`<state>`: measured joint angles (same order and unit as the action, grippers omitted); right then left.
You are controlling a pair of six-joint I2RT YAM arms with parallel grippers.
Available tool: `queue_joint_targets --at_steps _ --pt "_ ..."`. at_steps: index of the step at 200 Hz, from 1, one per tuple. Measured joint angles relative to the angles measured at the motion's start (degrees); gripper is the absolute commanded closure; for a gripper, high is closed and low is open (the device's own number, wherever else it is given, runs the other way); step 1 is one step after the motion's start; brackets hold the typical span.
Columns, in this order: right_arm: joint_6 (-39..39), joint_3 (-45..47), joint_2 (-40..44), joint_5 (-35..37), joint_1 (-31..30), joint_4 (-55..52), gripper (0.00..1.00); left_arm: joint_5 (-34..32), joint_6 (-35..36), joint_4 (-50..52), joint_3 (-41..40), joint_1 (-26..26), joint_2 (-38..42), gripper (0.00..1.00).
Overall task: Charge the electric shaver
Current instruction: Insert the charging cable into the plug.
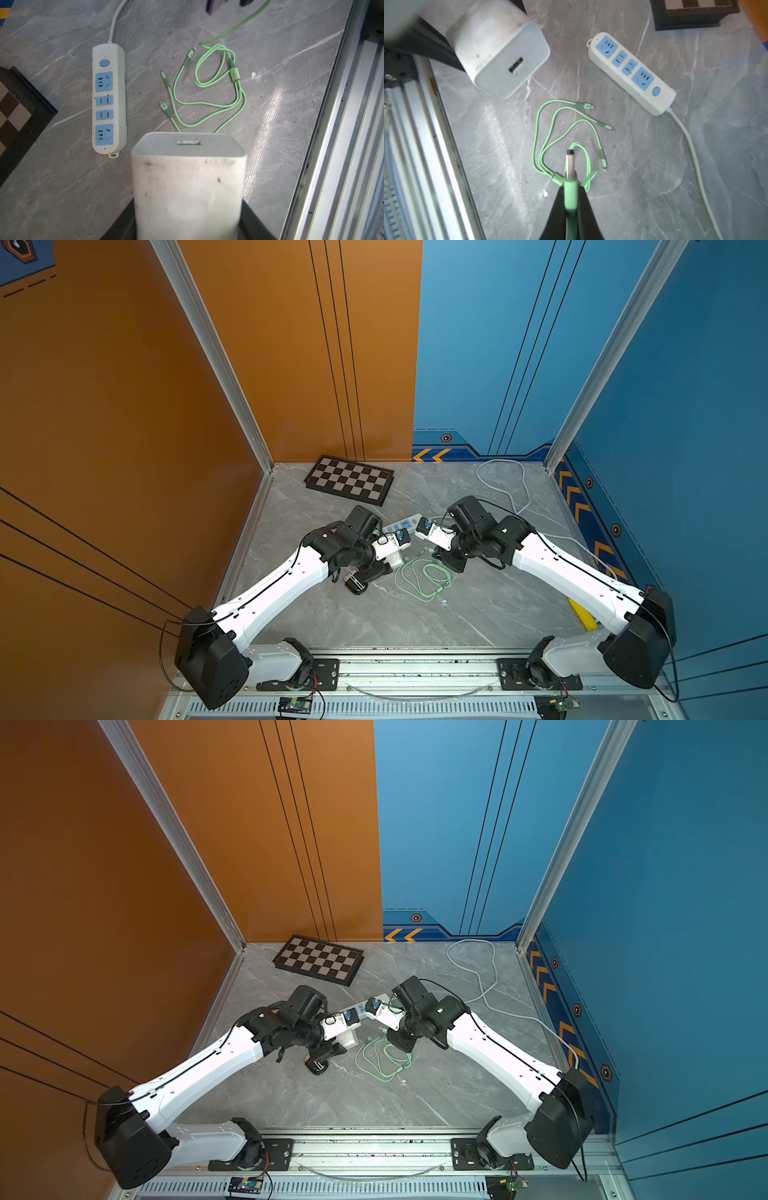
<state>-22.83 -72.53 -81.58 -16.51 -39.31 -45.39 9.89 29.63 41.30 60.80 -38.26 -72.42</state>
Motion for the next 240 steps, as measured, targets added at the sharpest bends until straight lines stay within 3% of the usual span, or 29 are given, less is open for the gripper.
queue_joint_targets --at_steps 43,78,116,151,189,214,240 --pt "0.8 -7.5 -6.6 -9.8 3.1 -7.6 1.00 -8.3 2.8 -2.1 -6.1 -6.1 4.3 1.00" --pt "0.8 -9.7 -10.3 -15.5 3.2 -11.7 1.00 -12.0 4.0 -3.4 -6.8 -6.1 5.9 1.00" --pt "0.8 -9.7 -11.4 -16.6 2.7 -13.1 1.00 -12.4 4.0 -4.3 -6.7 -5.7 5.4 1.00" --pt "3.1 -4.9 -9.0 -8.0 2.4 -6.2 1.00 -7.0 1.9 -4.4 -6.7 -0.2 6.3 1.00" --pt "2.7 9.4 2.9 5.6 0.3 9.3 1.00 5.4 -3.2 -4.4 -5.7 8.4 8.9 1.00" --pt "-1.7 18.4 9.5 14.7 -6.6 20.5 1.00 12.4 -5.3 -4.3 -3.7 9.5 7.5 1.00" --pt "-6.3 21.0 10.5 21.6 -9.6 26.5 1.00 17.1 -6.4 -3.1 -2.4 9.4 4.6 1.00"
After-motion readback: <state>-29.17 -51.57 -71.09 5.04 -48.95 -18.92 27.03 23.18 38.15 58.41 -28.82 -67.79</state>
